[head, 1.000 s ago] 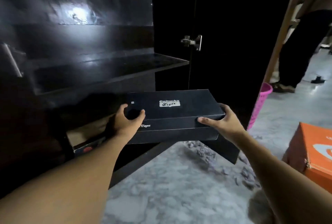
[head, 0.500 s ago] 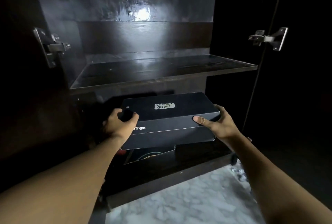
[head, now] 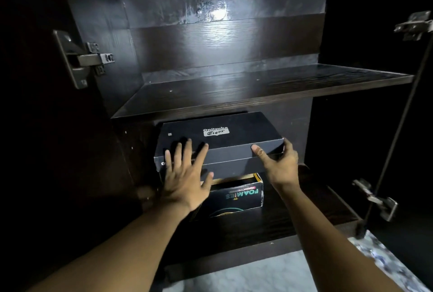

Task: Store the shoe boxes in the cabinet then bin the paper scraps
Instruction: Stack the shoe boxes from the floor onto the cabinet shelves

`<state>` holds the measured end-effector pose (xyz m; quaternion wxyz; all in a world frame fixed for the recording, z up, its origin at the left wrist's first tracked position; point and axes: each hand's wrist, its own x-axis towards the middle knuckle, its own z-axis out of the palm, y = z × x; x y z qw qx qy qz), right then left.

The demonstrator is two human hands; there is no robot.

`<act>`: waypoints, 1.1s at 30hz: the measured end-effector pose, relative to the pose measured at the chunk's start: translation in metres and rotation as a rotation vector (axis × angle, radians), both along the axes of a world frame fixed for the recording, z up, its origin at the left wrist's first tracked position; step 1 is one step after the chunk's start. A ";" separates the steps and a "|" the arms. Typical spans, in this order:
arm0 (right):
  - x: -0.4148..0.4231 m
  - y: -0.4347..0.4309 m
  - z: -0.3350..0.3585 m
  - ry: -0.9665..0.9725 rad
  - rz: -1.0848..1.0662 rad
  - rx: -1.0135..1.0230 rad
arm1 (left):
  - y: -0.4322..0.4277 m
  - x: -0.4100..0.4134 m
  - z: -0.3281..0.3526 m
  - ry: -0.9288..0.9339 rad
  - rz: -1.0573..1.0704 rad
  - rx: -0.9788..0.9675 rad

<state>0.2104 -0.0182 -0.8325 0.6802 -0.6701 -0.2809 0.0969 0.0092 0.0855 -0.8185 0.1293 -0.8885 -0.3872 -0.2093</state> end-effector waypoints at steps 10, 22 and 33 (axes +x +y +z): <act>0.000 0.036 -0.002 -0.092 0.089 -0.083 | 0.049 0.027 0.025 0.061 0.034 -0.230; 0.003 0.029 0.002 -0.046 0.217 -0.125 | 0.061 0.033 0.042 0.095 0.042 -0.371; -0.004 -0.058 0.036 -0.288 -0.018 -0.413 | -0.008 0.042 0.063 -0.169 -0.104 -0.438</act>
